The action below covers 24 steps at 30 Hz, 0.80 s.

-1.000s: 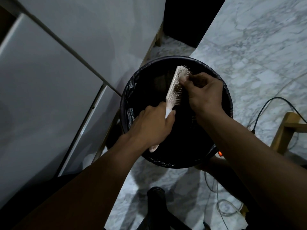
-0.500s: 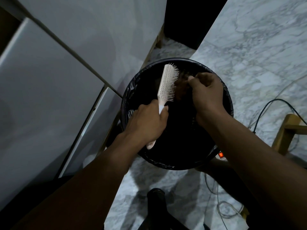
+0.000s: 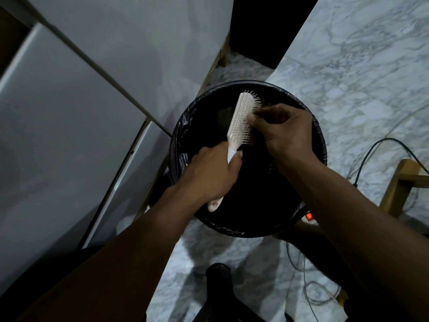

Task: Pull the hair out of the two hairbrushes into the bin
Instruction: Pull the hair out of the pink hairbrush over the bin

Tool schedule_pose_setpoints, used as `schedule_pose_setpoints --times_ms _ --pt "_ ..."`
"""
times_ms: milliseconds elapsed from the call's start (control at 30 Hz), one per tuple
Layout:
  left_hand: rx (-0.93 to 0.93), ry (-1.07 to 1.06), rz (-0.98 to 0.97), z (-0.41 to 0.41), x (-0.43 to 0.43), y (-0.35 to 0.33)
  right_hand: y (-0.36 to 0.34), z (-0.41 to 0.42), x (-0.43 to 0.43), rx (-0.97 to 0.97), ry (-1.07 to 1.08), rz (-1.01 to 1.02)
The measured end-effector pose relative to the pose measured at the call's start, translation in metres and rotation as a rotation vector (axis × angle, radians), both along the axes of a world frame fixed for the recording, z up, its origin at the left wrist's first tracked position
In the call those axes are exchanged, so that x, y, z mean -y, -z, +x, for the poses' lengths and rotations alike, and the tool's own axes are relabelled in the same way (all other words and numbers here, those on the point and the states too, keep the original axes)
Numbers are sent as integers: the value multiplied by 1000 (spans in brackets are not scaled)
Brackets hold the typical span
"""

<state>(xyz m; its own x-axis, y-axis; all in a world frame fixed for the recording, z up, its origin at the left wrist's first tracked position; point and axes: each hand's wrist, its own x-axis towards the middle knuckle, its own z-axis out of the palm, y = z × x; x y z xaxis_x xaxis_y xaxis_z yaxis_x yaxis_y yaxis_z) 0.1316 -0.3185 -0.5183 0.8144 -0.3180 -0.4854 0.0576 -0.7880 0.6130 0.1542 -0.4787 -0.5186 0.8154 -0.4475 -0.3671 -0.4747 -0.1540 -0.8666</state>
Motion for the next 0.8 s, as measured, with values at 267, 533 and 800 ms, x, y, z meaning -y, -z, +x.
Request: schedule_pose_setpoints --times_ms 267,533,800 --pt "15 -84 88 9 -10 7 -14 6 2 -76 144 236" --pt "32 -99 199 11 -13 4 -11 10 16 -214 186 161" --pt "48 -88 225 11 -13 -3 -6 3 18 -422 -148 -28"
